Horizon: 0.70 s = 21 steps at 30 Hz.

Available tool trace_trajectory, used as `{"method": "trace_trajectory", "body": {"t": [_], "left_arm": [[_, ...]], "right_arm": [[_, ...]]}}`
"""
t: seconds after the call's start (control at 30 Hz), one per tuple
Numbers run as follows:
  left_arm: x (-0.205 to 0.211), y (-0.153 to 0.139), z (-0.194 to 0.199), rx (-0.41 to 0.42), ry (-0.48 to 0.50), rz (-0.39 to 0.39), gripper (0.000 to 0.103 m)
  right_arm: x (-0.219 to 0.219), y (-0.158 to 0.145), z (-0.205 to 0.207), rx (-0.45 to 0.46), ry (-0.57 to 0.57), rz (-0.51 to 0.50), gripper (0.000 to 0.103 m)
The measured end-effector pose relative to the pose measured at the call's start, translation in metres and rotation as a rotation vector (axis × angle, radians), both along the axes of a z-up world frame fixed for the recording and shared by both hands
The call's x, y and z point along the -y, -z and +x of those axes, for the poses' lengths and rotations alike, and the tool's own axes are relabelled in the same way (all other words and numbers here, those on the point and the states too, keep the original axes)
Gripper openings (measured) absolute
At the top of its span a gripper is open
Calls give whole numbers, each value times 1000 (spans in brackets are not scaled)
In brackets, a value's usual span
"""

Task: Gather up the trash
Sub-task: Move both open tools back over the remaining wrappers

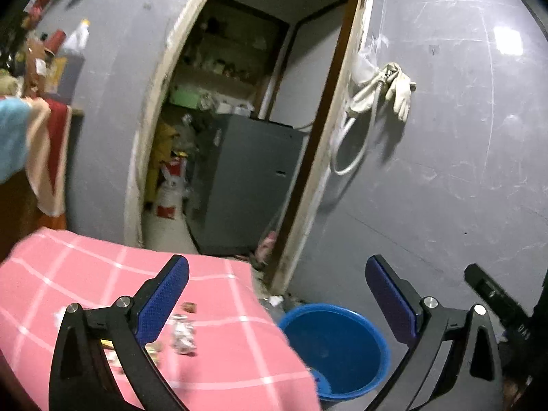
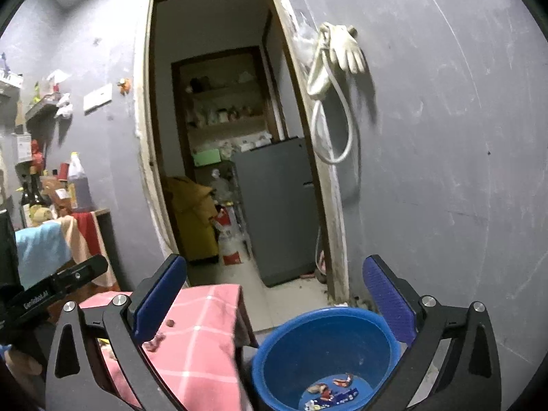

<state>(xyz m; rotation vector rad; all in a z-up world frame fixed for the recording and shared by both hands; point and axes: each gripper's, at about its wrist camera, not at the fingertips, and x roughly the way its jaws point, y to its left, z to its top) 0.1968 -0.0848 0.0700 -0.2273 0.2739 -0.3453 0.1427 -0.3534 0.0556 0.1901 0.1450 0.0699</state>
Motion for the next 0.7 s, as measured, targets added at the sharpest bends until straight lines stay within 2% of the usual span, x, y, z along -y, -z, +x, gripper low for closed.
{"method": "trace_trajectory", "body": {"t": [0.37,0.7], "left_arm": [[-48,5,-47,54,-129,84,101],[-105,25,-76,66,-301,154,101]], "right_arm": [[-56,-7,-20,90,-81,-32,103],[-117,2,-8,69,-185,-74,103]]}}
